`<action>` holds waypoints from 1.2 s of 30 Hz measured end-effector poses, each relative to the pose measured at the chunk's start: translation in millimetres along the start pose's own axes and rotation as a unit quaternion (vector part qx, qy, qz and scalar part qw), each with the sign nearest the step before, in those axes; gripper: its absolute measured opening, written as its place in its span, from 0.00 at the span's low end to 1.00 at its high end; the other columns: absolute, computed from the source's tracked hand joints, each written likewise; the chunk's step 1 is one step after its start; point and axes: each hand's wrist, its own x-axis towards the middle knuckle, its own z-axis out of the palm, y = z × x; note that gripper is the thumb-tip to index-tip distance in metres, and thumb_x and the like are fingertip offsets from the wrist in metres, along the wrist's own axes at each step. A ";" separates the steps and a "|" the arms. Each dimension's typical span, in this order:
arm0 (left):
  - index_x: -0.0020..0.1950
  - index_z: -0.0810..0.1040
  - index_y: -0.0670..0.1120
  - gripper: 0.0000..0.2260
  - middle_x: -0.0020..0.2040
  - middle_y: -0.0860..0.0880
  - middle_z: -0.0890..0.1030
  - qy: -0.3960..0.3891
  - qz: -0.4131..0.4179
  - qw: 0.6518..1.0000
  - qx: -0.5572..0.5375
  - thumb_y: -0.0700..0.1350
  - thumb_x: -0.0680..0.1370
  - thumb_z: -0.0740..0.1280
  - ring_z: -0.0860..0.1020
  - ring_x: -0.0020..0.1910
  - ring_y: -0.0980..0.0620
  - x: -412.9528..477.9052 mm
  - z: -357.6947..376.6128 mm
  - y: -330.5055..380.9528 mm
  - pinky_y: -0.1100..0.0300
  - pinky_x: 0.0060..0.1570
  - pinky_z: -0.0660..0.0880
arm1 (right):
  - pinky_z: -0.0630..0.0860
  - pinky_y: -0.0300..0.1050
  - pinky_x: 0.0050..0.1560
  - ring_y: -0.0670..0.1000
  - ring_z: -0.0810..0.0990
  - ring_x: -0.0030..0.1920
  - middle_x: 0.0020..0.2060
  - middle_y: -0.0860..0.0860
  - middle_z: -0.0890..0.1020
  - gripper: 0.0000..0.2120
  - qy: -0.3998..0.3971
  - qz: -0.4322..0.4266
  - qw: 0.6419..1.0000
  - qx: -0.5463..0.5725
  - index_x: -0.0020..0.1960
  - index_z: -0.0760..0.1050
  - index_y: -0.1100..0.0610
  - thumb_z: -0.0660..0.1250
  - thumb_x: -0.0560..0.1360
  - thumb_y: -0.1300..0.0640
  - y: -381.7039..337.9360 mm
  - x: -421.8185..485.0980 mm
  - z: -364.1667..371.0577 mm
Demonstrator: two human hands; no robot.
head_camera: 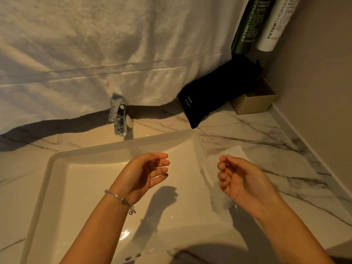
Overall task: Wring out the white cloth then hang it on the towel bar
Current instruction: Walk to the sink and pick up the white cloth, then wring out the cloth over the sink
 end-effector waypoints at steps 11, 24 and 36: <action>0.46 0.77 0.42 0.08 0.35 0.51 0.83 -0.049 0.063 0.951 0.300 0.34 0.75 0.60 0.80 0.33 0.56 111.1 87.4 -10.9 0.60 0.45 0.78 | 0.74 0.35 0.26 0.45 0.78 0.28 0.30 0.49 0.82 0.07 0.207 -0.050 0.977 0.028 0.41 0.79 0.56 0.63 0.74 0.61 4.6 27.2 -87.8; 0.61 0.71 0.41 0.17 0.56 0.42 0.78 -0.207 0.160 0.755 0.601 0.37 0.73 0.67 0.77 0.52 0.46 208.7 156.6 -55.2 0.59 0.56 0.72 | 0.73 0.47 0.51 0.55 0.77 0.51 0.54 0.56 0.79 0.22 0.414 -0.130 0.796 -0.421 0.62 0.69 0.59 0.70 0.70 0.58 15.8 53.4 -154.8; 0.45 0.78 0.45 0.13 0.45 0.43 0.79 -0.296 0.195 0.667 0.656 0.31 0.67 0.62 0.74 0.42 0.43 221.6 177.7 -39.4 0.54 0.43 0.72 | 0.64 0.32 0.30 0.43 0.72 0.32 0.30 0.44 0.76 0.08 0.384 -0.177 0.759 -0.495 0.37 0.74 0.54 0.69 0.61 0.64 -6.6 48.5 -147.6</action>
